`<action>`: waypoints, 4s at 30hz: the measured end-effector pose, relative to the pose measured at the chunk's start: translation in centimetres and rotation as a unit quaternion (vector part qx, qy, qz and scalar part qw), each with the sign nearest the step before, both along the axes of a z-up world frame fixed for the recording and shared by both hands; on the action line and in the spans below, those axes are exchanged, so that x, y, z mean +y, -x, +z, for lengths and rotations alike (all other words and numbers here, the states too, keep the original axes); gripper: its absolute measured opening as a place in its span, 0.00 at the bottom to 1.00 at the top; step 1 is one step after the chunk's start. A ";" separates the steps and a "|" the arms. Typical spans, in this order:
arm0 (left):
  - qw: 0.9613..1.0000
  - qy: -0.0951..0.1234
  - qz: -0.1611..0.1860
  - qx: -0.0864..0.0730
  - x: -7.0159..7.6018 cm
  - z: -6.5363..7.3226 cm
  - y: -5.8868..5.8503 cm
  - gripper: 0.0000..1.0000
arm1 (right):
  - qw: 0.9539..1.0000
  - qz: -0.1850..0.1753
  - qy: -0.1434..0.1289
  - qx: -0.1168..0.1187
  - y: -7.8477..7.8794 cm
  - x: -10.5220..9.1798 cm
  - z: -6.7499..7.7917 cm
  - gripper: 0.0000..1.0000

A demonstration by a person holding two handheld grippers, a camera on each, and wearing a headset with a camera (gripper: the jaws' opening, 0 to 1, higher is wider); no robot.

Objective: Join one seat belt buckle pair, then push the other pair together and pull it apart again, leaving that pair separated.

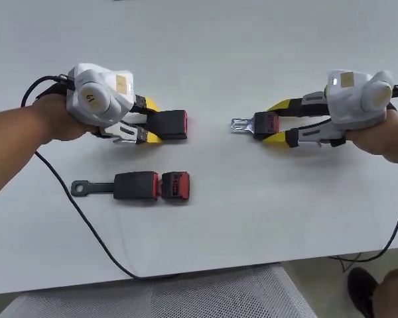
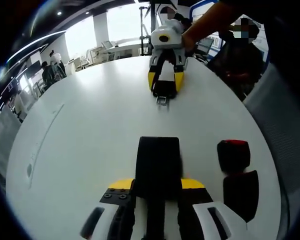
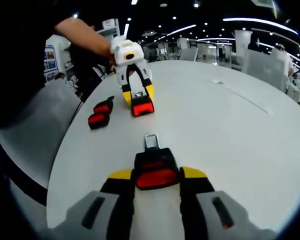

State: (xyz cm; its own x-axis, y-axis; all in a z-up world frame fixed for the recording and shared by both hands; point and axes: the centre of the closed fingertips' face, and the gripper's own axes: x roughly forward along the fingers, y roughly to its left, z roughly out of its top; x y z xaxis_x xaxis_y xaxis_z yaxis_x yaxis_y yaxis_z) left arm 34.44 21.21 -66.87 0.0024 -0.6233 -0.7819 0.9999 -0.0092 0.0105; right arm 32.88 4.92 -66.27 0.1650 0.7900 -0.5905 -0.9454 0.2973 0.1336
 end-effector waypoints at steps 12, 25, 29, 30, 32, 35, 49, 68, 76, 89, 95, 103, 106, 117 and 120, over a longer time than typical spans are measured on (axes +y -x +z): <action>1.000 -0.003 -0.001 0.000 0.0 0.3 -0.3 0.33 | 1.000 0.003 -0.018 -0.004 -0.9 4.4 0.2 0.34; 1.000 -0.006 -0.003 0.000 -0.1 0.3 -0.3 0.33 | 0.999 0.022 -0.026 -0.015 -1.4 8.5 0.0 0.34; 1.000 -0.005 -0.002 0.000 0.0 0.3 -0.3 0.33 | 0.999 0.025 -0.021 -0.015 -1.3 9.1 0.1 0.34; 1.000 -0.005 -0.002 0.000 0.0 0.3 -0.3 0.33 | 0.999 0.026 -0.018 -0.015 -1.2 9.4 0.1 0.34; 1.000 -0.006 -0.004 -0.001 0.0 0.3 -0.3 0.33 | 0.999 0.029 -0.014 -0.018 -1.3 9.6 0.0 0.34; 1.000 -0.008 -0.005 -0.004 0.0 0.3 -0.4 0.33 | 1.000 0.024 -0.016 -0.012 -1.1 9.4 -0.1 0.34; 1.000 -0.017 -0.018 -0.007 0.0 0.3 -0.2 0.32 | 1.000 0.019 0.003 -0.013 -0.7 10.8 -0.1 0.34; 0.999 -0.025 -0.026 -0.009 0.0 0.2 -0.1 0.32 | 0.999 0.002 0.048 -0.012 -0.6 10.7 -0.3 0.34; 0.999 -0.024 -0.024 -0.007 0.1 0.2 -0.1 0.32 | 0.998 0.001 0.057 -0.014 -0.8 10.5 -0.3 0.34; 1.000 -0.022 -0.019 -0.003 -0.1 0.2 -0.1 0.33 | 0.998 0.009 0.062 -0.014 -1.1 10.3 -0.3 0.35; 1.000 -0.020 -0.012 0.002 -0.2 0.1 -0.2 0.33 | 0.998 0.007 0.064 -0.012 -1.3 9.0 -0.4 0.35; 1.000 -0.022 -0.011 0.004 -0.3 0.0 -0.4 0.33 | 0.998 0.014 0.059 -0.014 -0.9 8.0 -0.3 0.35; 1.000 -0.021 -0.011 0.005 -0.3 0.0 -0.3 0.33 | 0.998 0.018 0.063 -0.013 -1.0 7.2 -0.3 0.35; 1.000 -0.024 -0.008 0.007 -0.4 -0.1 -0.3 0.33 | 0.998 0.010 0.064 -0.010 -0.6 3.7 -0.4 0.36; 1.000 -0.024 -0.007 0.008 -0.4 -0.1 -0.2 0.34 | 0.998 0.010 0.068 -0.009 -0.5 2.6 -0.4 0.36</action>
State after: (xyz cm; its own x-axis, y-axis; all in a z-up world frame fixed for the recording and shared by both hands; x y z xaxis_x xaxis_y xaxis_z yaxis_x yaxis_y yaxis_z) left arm 34.67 20.84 -66.96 -0.0177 -0.5853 -0.8106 0.9997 -0.0229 -0.0053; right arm 33.35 7.54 -66.66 0.1620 0.7057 -0.6897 -0.9531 0.2929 0.0759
